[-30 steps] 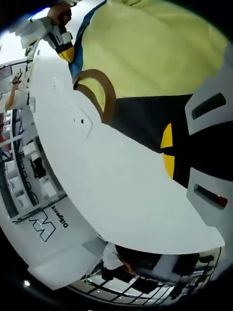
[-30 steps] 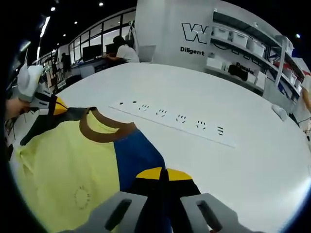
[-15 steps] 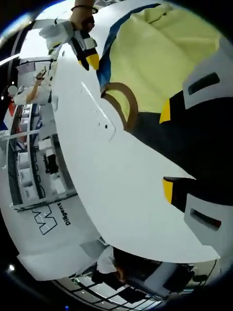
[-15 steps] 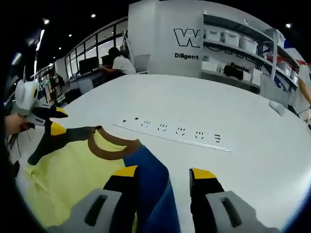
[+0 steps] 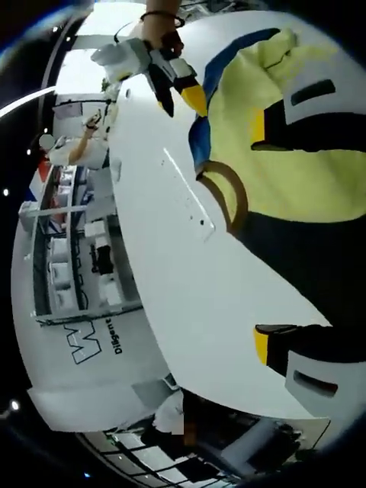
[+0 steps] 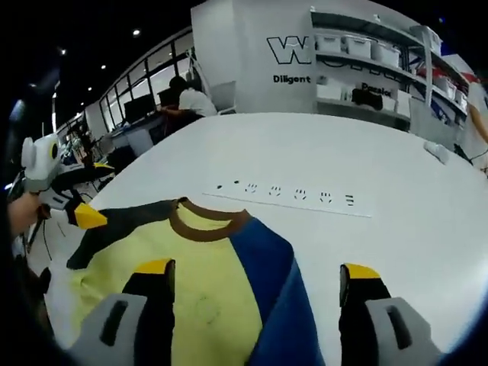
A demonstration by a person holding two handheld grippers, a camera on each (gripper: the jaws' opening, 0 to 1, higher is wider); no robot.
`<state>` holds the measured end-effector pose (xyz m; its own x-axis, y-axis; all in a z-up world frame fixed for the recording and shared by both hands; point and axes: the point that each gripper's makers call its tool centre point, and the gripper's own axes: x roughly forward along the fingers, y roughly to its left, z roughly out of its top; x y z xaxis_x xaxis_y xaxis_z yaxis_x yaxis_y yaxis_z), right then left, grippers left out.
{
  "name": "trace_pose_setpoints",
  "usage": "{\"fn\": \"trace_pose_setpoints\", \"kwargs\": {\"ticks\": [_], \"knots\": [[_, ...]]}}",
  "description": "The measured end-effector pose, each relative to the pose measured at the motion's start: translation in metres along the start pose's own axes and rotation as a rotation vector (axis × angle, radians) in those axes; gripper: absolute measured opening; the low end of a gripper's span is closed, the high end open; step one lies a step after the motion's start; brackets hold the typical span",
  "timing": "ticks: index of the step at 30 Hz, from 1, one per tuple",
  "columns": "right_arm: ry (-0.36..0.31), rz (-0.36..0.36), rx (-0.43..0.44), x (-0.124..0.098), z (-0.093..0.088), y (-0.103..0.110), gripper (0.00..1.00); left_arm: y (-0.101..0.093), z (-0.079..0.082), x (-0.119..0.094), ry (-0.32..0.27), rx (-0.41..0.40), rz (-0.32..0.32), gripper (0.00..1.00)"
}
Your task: Fold the garment on the visible template until the final outline fits inside the template.
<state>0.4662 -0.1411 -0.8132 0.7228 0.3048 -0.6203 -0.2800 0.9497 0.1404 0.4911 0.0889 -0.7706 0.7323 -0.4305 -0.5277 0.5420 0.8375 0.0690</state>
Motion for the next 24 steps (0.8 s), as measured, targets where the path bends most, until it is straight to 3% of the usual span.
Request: {"fn": "trace_pose_setpoints", "kwargs": {"ticks": [5, 8, 21, 24], "knots": [[0.000, 0.019, 0.021, -0.018, -0.008, 0.014, 0.99, -0.007, -0.005, -0.012, 0.023, 0.006, 0.003, 0.99], [-0.012, 0.027, 0.013, -0.030, -0.011, 0.022, 0.99, -0.013, -0.005, -0.021, 0.003, -0.020, -0.002, 0.99], [0.012, 0.099, 0.003, -0.077, -0.038, 0.050, 0.99, -0.032, -0.029, -0.060, 0.032, 0.021, 0.007, 0.99], [0.000, 0.082, -0.046, -0.087, -0.045, 0.052, 0.99, -0.038, -0.033, -0.072, 0.015, -0.004, 0.000, 0.99]]}}
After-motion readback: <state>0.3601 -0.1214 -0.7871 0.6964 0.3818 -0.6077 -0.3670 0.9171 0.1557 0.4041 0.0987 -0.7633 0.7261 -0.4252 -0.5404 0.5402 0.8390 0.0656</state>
